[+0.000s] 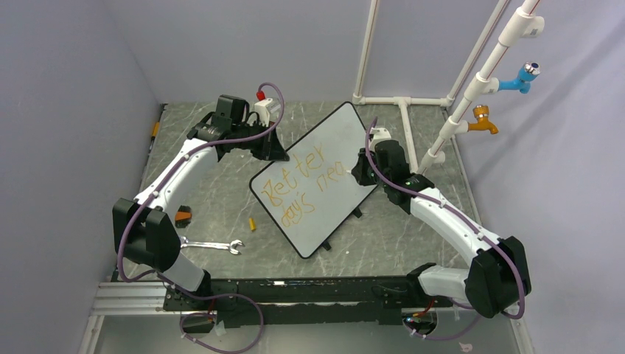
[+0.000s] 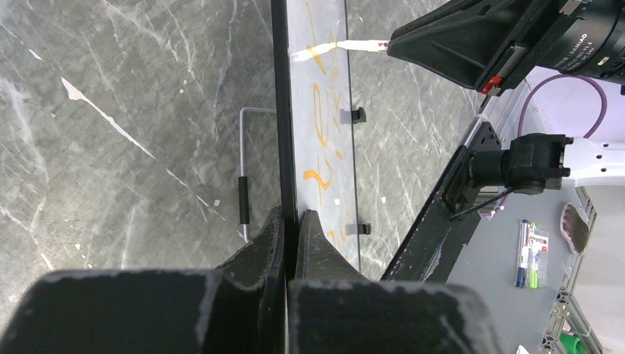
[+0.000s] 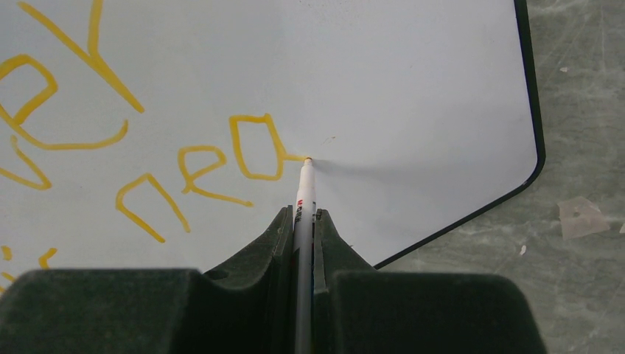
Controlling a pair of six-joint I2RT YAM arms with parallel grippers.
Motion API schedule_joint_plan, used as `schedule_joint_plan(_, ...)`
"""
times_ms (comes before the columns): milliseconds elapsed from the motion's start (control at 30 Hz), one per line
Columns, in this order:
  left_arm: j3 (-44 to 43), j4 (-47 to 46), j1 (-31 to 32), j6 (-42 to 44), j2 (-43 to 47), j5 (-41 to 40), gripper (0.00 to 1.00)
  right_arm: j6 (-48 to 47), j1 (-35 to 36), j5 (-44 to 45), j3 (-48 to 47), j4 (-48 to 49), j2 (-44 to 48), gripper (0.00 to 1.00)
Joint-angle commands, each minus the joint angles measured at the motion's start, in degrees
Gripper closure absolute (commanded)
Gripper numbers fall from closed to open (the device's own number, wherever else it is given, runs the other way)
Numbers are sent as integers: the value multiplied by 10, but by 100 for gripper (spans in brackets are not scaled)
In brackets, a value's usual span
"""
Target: Write a sentence on the whiteboard
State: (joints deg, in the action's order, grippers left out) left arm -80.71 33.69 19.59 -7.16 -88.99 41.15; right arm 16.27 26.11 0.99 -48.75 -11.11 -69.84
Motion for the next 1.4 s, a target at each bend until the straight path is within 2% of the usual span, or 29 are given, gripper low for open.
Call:
schedule_joint_plan(0,-5,8,19,48,6,14,100,-3,2,6,-21,-12,21,100)
schedule_joint_plan(333,-5,7,19,47,6,15,100,2,1,4,-50,-23,57,100)
schedule_joint_plan(967,-3,7,18,48,9,17,100,3,1,-7,-114,17,-34,100)
schedule_joint_plan(1367,-4,8,19,48,8,17,100,6,-1,-7,-71,32,-43,100)
